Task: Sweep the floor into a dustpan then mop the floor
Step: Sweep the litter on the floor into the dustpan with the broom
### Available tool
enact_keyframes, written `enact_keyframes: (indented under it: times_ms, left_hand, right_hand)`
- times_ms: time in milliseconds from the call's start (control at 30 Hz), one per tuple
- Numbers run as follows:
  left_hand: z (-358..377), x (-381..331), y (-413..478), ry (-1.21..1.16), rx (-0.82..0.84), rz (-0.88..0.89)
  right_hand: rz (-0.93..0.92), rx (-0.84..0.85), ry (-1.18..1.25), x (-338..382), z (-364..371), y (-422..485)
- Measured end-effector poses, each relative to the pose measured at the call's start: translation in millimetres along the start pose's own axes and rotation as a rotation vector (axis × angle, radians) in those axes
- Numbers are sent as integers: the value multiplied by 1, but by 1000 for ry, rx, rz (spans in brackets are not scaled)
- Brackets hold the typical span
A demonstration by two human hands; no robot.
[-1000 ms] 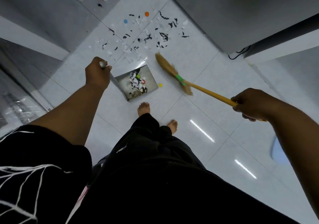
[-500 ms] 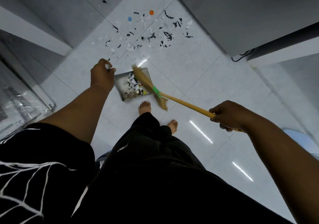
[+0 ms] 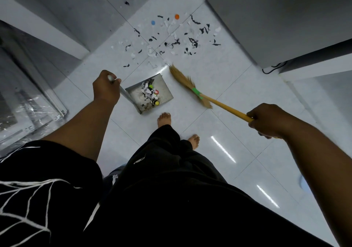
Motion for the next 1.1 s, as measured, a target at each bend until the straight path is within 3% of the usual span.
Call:
enact_keyframes:
  times_ms: [333, 700, 1100]
  left_hand:
    - [-30, 34, -3, -59, -52, -71]
    - [-63, 39, -4, -135, -105, -175]
    - [-8, -54, -2, -33, -66, -52]
  right_hand:
    - [-43, 70, -29, 45, -7, 11]
    - [14, -90, -6, 39, -87, 0]
    - [149, -193, 12, -61, -148, 67]
Point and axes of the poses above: each hand's wrist, its own y-axis towards the middle knuckle, its own z-axis out of the palm, x = y × z, the point moved 8 cm from there along y, towards the middle knuckle, and after that the axes turned 9 degrees about -z, right-handed, at the moved point
